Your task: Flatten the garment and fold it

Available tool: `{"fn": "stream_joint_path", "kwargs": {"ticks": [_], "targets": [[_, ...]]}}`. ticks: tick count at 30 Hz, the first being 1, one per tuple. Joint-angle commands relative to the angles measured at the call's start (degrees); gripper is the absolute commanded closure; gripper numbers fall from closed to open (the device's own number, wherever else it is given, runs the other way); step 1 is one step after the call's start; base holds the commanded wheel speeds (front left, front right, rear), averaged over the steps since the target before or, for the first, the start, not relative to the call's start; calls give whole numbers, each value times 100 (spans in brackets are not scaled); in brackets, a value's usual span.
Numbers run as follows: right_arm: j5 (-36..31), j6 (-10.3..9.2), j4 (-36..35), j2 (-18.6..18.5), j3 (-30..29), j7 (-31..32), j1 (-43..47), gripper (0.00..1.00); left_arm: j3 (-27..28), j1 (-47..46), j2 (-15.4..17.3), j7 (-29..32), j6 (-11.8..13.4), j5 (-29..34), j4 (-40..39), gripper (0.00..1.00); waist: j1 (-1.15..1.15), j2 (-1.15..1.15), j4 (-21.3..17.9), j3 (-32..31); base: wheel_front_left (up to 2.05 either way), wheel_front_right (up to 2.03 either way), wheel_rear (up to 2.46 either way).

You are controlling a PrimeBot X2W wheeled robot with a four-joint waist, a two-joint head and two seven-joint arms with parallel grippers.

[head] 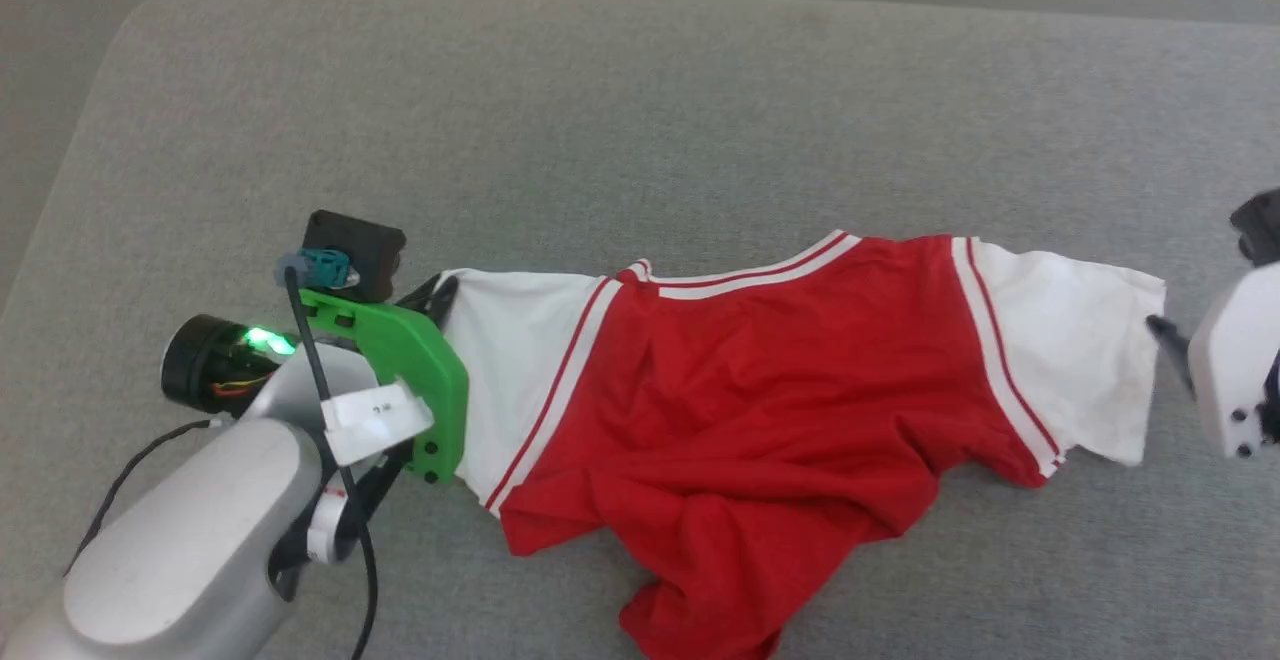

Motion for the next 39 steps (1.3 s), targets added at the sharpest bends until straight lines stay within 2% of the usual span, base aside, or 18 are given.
{"fn": "stream_joint_path", "kwargs": {"ticks": [1, 4, 10, 18, 19, 20, 27, 39], "targets": [[89, -8, 111, -80, 67, 131, -226, 0, -7, 68, -1, -35, 54, 121, -112, 100, 0, 0, 224, 229, 0, 0, 0], [123, -8, 388, -394, 326, 362, -574, 0, -59, 61, -29, -20, 105, 186, -372, 100, 0, 0, 374, 394, 0, 0, 0], [270, -8, 870, -706, 807, 611, -1012, 0, -137, 6, -108, 13, 151, 260, -587, 100, 0, 0, 590, 655, 0, 0, 0], [515, -8, 1225, -850, 1397, 701, -981, 0, -205, -52, -248, -11, 166, 294, -555, 100, 0, 0, 744, 843, 0, 0, 0], [554, -8, 1271, -835, 1418, 696, -956, 52, -214, -53, -260, -9, 166, 293, -539, 100, 0, 0, 752, 850, 0, 0, 0], [595, -8, 1315, -818, 1442, 686, -927, 100, -223, -52, -276, -6, 165, 287, -517, 100, 0, 0, 759, 856, 0, 0, 0], [748, -8, 1330, -787, 1550, 327, -943, 100, -221, 11, -259, -40, 160, 238, -333, 100, 0, 0, 636, 649, 0, 0, 0], [1253, -8, 1090, -1009, 1521, -879, -1227, 100, 72, 45, 17, -197, 139, 76, -131, 100, 0, 0, 133, -321, 0, 0, 0]]}}
